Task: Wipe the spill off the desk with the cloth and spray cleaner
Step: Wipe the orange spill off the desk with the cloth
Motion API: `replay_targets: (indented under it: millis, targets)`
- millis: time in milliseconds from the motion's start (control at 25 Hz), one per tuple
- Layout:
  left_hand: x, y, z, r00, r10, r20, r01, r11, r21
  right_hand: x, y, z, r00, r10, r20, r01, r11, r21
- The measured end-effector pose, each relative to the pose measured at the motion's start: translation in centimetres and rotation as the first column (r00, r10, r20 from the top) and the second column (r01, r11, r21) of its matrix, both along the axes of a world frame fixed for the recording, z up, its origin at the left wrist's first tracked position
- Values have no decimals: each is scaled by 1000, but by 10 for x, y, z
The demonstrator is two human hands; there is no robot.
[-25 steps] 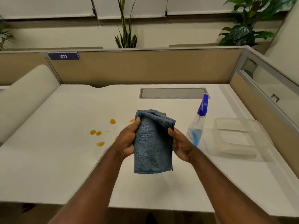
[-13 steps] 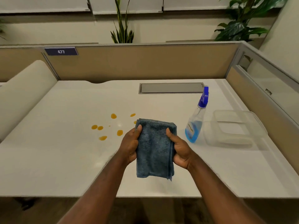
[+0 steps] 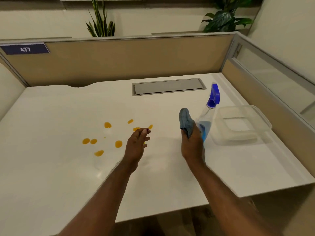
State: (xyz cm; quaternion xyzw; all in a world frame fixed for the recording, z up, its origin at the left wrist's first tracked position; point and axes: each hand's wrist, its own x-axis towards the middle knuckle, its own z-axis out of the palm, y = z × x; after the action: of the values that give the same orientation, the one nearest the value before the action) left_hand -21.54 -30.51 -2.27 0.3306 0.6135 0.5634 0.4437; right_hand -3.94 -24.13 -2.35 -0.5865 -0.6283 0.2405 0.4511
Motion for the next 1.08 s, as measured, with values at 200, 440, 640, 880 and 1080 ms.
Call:
replay_targets:
  millis: [200,440,640,880,1080]
  targets:
    - [-30,-8,-8,997,70,-41,-70,998,-3,-46,11,-63,972,86,220,-3,935,-355]
    - [-61,-15,-27,980,194,-53,-196,979,-47,-60,36,-72,975,136,175,-46,897,-440]
    - [-61,-1,-35,976,203,-78,-208,977,-52,-11,62,-76,495,638,590,-487,766,-420]
    - [-58,18,-38,967,211,-140,-218,975,-32,11,68,-99,315,645,696,-554,720,-417]
    - [-67,23,-36,937,301,-175,-304,953,6,0,65,-103,547,458,701,-278,889,-364]
